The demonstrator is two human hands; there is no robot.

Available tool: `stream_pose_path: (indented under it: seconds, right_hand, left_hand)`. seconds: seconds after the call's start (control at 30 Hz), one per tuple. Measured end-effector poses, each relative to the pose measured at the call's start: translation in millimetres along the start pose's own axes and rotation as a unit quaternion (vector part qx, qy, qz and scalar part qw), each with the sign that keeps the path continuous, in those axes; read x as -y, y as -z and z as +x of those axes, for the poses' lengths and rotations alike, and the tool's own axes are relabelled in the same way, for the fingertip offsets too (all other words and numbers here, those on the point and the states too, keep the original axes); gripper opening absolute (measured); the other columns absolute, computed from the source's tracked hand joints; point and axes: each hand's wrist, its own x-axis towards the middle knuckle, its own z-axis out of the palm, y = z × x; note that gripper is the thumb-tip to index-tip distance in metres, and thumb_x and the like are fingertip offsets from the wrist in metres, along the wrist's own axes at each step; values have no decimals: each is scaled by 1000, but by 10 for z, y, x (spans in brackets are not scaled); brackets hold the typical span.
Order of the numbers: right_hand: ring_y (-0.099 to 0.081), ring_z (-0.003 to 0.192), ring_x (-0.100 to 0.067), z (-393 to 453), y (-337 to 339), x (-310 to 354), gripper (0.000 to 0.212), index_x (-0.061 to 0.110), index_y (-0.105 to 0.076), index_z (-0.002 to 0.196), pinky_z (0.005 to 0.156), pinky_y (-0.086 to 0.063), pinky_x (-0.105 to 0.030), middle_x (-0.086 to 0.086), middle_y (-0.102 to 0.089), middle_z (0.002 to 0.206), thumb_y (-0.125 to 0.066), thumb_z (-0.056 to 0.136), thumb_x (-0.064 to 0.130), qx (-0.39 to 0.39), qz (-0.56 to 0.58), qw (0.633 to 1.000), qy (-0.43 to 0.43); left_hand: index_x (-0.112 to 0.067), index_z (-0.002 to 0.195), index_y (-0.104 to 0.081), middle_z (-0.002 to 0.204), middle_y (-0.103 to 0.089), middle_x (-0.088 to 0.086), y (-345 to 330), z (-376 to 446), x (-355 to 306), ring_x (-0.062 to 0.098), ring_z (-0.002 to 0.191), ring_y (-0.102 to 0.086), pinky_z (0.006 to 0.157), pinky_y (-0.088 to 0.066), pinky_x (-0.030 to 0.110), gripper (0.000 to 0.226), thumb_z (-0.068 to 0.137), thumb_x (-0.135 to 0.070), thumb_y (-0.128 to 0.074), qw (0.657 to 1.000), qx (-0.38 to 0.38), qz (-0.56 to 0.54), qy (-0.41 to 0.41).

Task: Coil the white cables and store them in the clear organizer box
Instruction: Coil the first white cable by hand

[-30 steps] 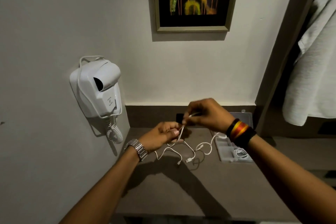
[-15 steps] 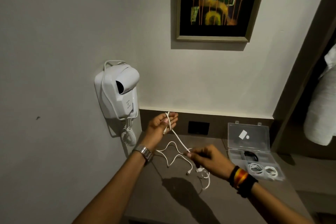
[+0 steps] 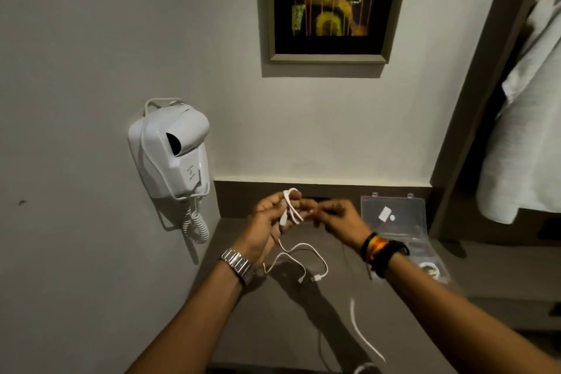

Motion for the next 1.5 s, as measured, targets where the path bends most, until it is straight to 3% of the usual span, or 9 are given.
stream_pose_path:
  seconds: [0.2,0.37,0.53,0.67,0.77,0.9,1.03,1.27,1.5]
  right_hand:
    - [-51,50,-5,-413,-203,98,29,19,-77,88,54,-42,-23,5,-61,58,-60,102,37,138,-205,968,48]
    - [-67,64,-20,-177,19,672,29,16,-77,89,62,-55,-43,-2,-72,70,-67,95,42,17,-325,929,177]
    - [-77,83,-20,110,241,591,18,14,-82,91,80,-63,-49,-6,-81,86,-82,84,30,-54,-136,987,69]
    - [-63,65,-2,-57,-62,166,16,18,-82,87,66,-55,-27,1,-74,69,-69,97,21,6,-87,995,48]
    - [-52,49,4,-273,-332,38,28,14,-78,87,57,-41,-14,10,-59,56,-59,103,28,64,-136,988,28]
    - [-62,64,-4,-383,-322,300,27,19,-76,104,62,-47,-21,5,-72,77,-56,103,37,121,-277,949,88]
    - [-65,67,-16,-286,-82,716,24,24,-76,93,59,-48,-32,3,-75,79,-61,98,43,75,-392,891,217]
    - [-75,93,-15,64,252,651,18,14,-82,99,88,-61,-42,0,-81,96,-77,89,29,-43,-143,983,110]
    - [-54,48,3,-422,-268,99,34,9,-78,94,58,-45,-18,10,-60,58,-57,103,35,115,-218,969,27]
  left_hand:
    - [0,115,-59,126,-68,18,319,149,-59,27,123,-63,109,-47,40,29,107,-5,-32,950,-145,260,-93]
    - [-24,103,-63,98,-75,-1,345,-4,164,10,90,-69,81,-53,42,22,106,-23,-41,834,-28,545,-84]
    - [6,115,-60,99,-76,20,107,-93,142,33,108,-72,92,-57,29,30,104,-3,-33,981,47,184,27]
    - [3,111,-61,113,-69,32,43,-17,-11,39,113,-67,100,-54,36,31,103,-2,-31,998,-43,-34,-12]
    - [6,109,-56,122,-64,34,94,67,-53,37,120,-63,103,-50,35,29,104,2,-27,988,-136,34,-69]
    - [-9,111,-61,117,-74,3,361,-11,-7,15,109,-67,95,-50,29,27,107,-12,-35,866,-198,441,-130]
    - [-24,106,-62,86,-72,-8,414,-130,55,4,74,-64,67,-46,26,24,106,-23,-38,755,-90,639,-115]
    - [6,108,-61,74,-69,15,2,-283,-22,26,98,-74,85,-57,22,32,103,2,-30,973,56,224,14]
    - [1,104,-62,93,-77,20,135,-124,-293,32,104,-72,92,-57,29,30,102,0,-33,981,-125,-129,-74]
